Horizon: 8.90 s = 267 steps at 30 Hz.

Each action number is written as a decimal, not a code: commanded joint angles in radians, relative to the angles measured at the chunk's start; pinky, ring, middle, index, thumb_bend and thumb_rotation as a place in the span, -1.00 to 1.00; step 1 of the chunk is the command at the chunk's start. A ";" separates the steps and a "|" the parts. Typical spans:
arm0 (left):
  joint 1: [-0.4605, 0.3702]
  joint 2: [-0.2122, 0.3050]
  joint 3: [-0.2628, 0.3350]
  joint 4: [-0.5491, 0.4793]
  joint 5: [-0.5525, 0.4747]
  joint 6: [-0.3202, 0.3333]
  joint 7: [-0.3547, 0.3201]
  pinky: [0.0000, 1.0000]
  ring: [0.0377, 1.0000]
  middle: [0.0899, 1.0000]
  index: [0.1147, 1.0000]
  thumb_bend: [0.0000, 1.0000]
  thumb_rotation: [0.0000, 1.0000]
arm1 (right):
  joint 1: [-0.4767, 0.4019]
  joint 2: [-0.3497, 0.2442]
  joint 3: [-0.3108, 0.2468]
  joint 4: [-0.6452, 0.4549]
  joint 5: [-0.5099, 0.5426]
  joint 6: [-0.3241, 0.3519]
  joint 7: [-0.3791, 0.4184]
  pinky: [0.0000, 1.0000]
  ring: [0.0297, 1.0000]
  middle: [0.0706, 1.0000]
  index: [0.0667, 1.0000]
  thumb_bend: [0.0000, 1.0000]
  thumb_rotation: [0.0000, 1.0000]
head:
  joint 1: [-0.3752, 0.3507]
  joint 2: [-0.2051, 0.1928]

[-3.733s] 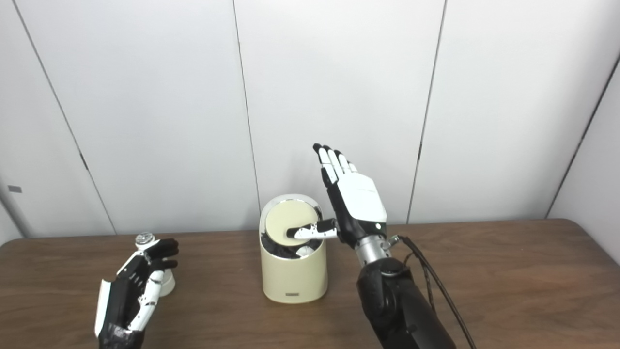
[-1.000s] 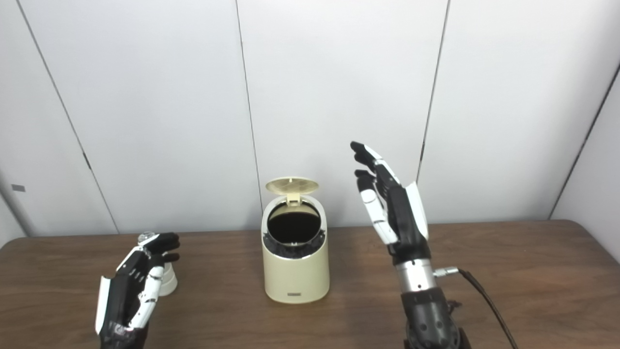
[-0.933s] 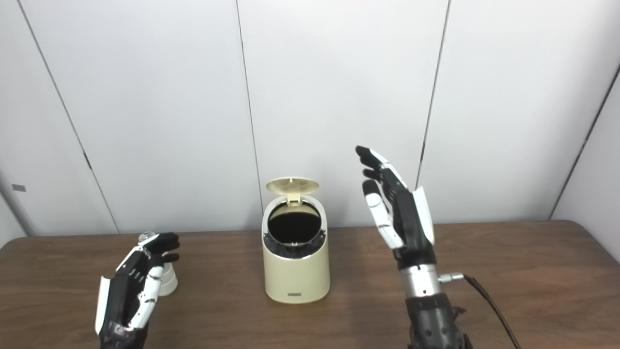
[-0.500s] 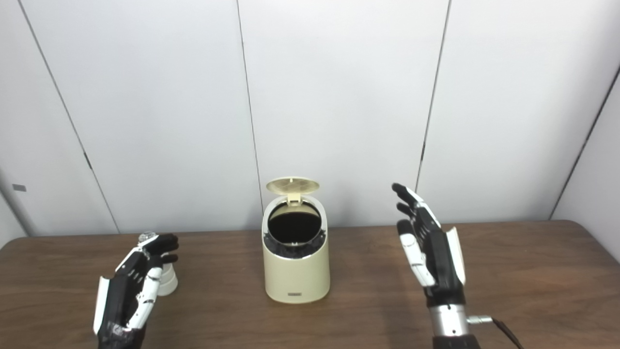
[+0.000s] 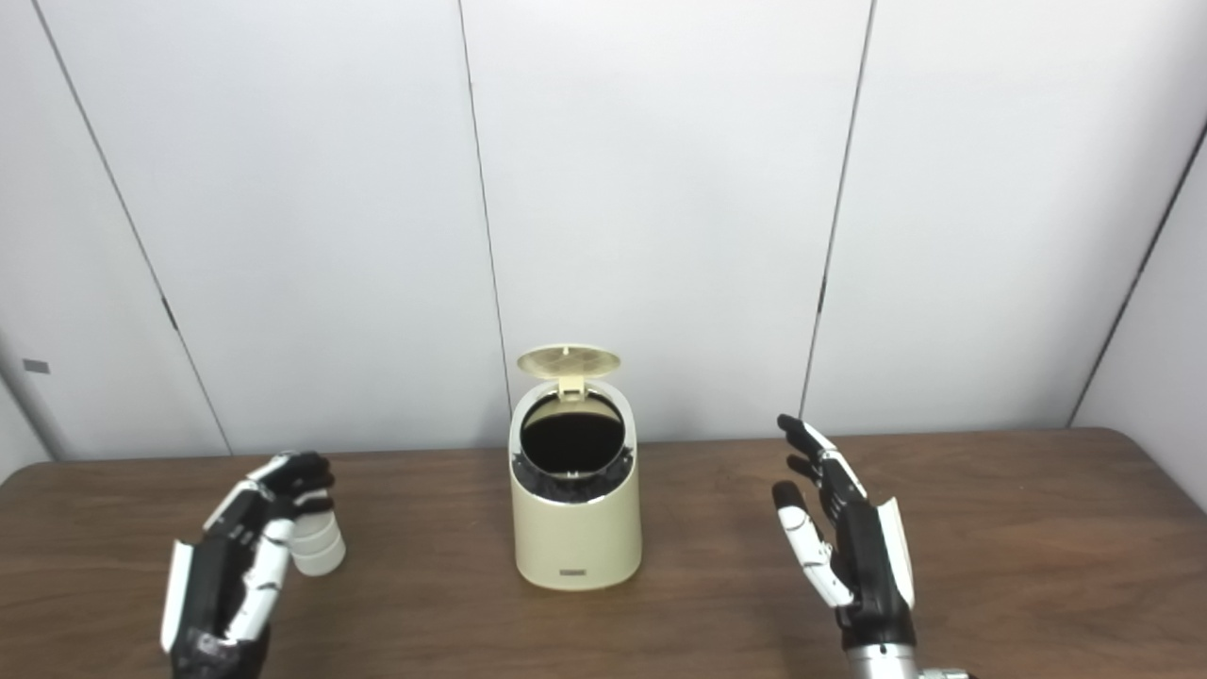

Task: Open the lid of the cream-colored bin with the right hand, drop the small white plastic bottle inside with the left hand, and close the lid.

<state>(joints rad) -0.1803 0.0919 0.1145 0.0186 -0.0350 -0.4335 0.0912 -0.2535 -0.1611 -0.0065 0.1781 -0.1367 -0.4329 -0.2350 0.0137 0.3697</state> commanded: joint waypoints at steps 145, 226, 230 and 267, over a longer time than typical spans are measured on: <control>-0.326 0.100 0.008 0.487 0.335 0.215 0.433 -0.26 -0.10 -0.11 -0.22 0.01 -1.00 | 0.024 0.022 -0.059 -0.392 0.005 0.189 0.163 -0.19 0.44 0.47 0.32 -1.00 0.33 | 0.291 -0.019; -0.640 0.175 -0.638 0.538 0.667 -0.036 0.788 1.00 0.39 -0.15 -0.16 0.05 -1.00 | -0.043 0.034 0.032 0.022 -0.138 -0.032 -0.136 0.57 0.71 0.67 0.59 -0.59 0.37 | -0.117 -0.038; -0.663 0.165 -0.661 0.587 0.668 -0.036 0.818 1.00 0.40 -0.14 -0.17 0.05 -1.00 | -0.044 0.034 0.031 0.035 -0.131 -0.036 -0.130 0.59 0.71 0.67 0.59 -0.57 0.37 | -0.119 -0.037; -0.630 0.186 -0.651 0.560 0.606 -0.036 0.686 1.00 0.43 -0.04 -0.15 0.04 -0.85 | -0.042 0.052 0.009 0.018 -0.155 -0.035 -0.107 0.56 0.71 0.67 0.60 -0.53 0.30 | -0.124 -0.027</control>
<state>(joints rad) -0.7685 0.2704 -0.5505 0.6134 0.5747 -0.4527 0.7701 -0.2758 -0.1164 0.0020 0.2110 -0.2873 -0.4305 -0.3383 -0.1089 0.3436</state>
